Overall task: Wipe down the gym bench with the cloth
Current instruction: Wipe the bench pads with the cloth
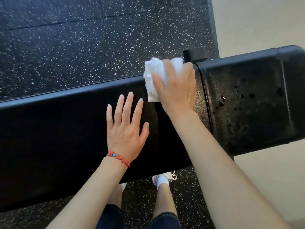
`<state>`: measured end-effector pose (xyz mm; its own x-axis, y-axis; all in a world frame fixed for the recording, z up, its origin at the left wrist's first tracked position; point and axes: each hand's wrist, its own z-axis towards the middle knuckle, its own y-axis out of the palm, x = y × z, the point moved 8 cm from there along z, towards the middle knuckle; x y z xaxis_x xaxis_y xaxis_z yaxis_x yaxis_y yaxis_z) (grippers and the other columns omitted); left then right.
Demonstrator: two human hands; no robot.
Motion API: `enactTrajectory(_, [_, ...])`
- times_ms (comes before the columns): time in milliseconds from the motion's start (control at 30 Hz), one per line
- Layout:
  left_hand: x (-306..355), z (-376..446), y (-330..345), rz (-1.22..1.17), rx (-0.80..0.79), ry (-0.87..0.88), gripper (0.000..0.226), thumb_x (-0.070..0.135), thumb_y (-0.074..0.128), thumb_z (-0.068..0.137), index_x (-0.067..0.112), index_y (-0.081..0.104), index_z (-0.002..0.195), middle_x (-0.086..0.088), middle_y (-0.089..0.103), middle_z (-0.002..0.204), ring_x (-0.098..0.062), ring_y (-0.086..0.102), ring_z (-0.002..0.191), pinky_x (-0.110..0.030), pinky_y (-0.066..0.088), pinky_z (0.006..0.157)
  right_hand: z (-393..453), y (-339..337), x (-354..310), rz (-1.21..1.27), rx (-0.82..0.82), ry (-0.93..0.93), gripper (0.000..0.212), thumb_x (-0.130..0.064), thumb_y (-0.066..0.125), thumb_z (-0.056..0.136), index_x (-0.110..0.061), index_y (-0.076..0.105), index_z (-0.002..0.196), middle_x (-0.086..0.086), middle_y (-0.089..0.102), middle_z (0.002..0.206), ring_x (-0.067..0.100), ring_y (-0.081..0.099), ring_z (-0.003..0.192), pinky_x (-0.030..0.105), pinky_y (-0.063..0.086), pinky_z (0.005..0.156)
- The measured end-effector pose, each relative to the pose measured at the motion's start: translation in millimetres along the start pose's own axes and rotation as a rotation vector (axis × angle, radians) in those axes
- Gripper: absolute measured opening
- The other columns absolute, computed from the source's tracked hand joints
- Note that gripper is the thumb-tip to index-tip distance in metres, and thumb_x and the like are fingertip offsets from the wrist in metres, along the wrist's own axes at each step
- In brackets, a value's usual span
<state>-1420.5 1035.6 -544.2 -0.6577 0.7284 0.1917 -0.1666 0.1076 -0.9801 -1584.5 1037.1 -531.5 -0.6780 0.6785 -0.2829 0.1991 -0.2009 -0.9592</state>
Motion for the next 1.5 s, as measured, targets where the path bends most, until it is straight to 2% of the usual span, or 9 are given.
enactTrajectory(267, [1.6,0.7,-0.4,0.015,-0.011,-0.037,0.053,0.033,0.042,0.088,0.013,0.038,0.137,-0.018,0.037,0.145,-0.032,0.026,0.135,-0.054,0.016,0.111,-9.4,-31.5,71.0,-0.043,-0.087,0.129,0.051,-0.05,0.041,0.092,-0.018,0.043,0.132,0.02,0.041,0.106,0.03,0.04,0.09,0.031,0.026,0.068])
enactTrajectory(400, [21.1,6.6,-2.8,0.001,-0.007,-0.07,0.052,0.032,0.042,0.089,0.013,0.041,0.137,-0.017,0.039,0.145,-0.032,0.027,0.135,-0.053,0.015,0.111,-48.5,-42.9,122.7,0.066,-0.013,0.226,0.055,-0.05,0.04,0.089,-0.017,0.044,0.133,0.025,0.044,0.103,0.033,0.043,0.083,0.031,0.03,0.065])
enactTrajectory(633, [94.9,30.8,8.9,-0.069,-0.033,0.057,0.052,0.032,0.044,0.089,0.012,0.042,0.138,-0.017,0.038,0.146,-0.031,0.027,0.136,-0.051,0.016,0.112,-116.5,-48.6,156.3,0.068,-0.042,0.286,0.055,-0.058,0.034,0.089,-0.022,0.038,0.13,0.023,0.043,0.093,0.031,0.043,0.075,0.034,0.042,0.058])
enactTrajectory(733, [104.7,32.1,20.3,-0.054,-0.057,0.029,0.054,0.033,0.042,0.089,0.012,0.04,0.138,-0.017,0.036,0.147,-0.031,0.025,0.137,-0.052,0.015,0.112,-93.2,-49.0,153.1,0.025,-0.029,0.247,0.055,-0.054,0.041,0.088,-0.018,0.043,0.13,0.023,0.045,0.095,0.033,0.045,0.077,0.034,0.039,0.058])
enactTrajectory(933, [102.9,29.3,25.9,-0.016,-0.035,0.036,0.054,0.035,0.039,0.091,0.013,0.038,0.14,-0.016,0.034,0.148,-0.03,0.022,0.138,-0.051,0.013,0.112,18.8,-39.4,145.2,0.003,-0.003,0.224,0.055,-0.051,0.041,0.091,-0.018,0.042,0.135,0.02,0.044,0.109,0.034,0.043,0.093,0.035,0.033,0.072])
enactTrajectory(1067, [104.7,28.9,26.6,-0.007,-0.035,0.029,0.054,0.035,0.039,0.091,0.013,0.036,0.14,-0.017,0.033,0.148,-0.03,0.022,0.138,-0.051,0.012,0.113,-26.8,-46.4,164.2,0.042,0.03,0.165,0.054,-0.052,0.04,0.09,-0.019,0.045,0.133,0.021,0.045,0.101,0.03,0.041,0.082,0.032,0.031,0.065])
enactTrajectory(1267, [115.2,31.2,21.1,-0.015,0.019,-0.002,0.052,0.033,0.041,0.091,0.009,0.041,0.137,-0.017,0.038,0.146,-0.032,0.026,0.136,-0.052,0.015,0.111,-119.7,-59.4,208.8,0.055,-0.065,0.211,0.055,-0.059,0.031,0.091,-0.022,0.04,0.13,0.02,0.043,0.092,0.028,0.04,0.075,0.032,0.04,0.056])
enactTrajectory(1400, [144.7,45.0,21.2,-0.041,0.048,0.072,0.052,0.035,0.041,0.092,0.01,0.04,0.138,-0.017,0.038,0.145,-0.031,0.026,0.136,-0.051,0.016,0.112,-74.9,-62.8,205.2,0.007,0.019,0.144,0.053,-0.051,0.044,0.089,-0.015,0.047,0.128,0.023,0.047,0.093,0.032,0.045,0.076,0.031,0.034,0.061])
enactTrajectory(1500, [161.9,55.9,28.4,-0.062,0.035,0.102,0.053,0.035,0.041,0.091,0.01,0.041,0.138,-0.017,0.038,0.146,-0.03,0.026,0.136,-0.052,0.016,0.112,-16.2,-61.7,212.5,-0.007,0.014,0.217,0.058,-0.054,0.037,0.088,-0.019,0.045,0.132,0.021,0.045,0.103,0.031,0.043,0.086,0.032,0.03,0.067])
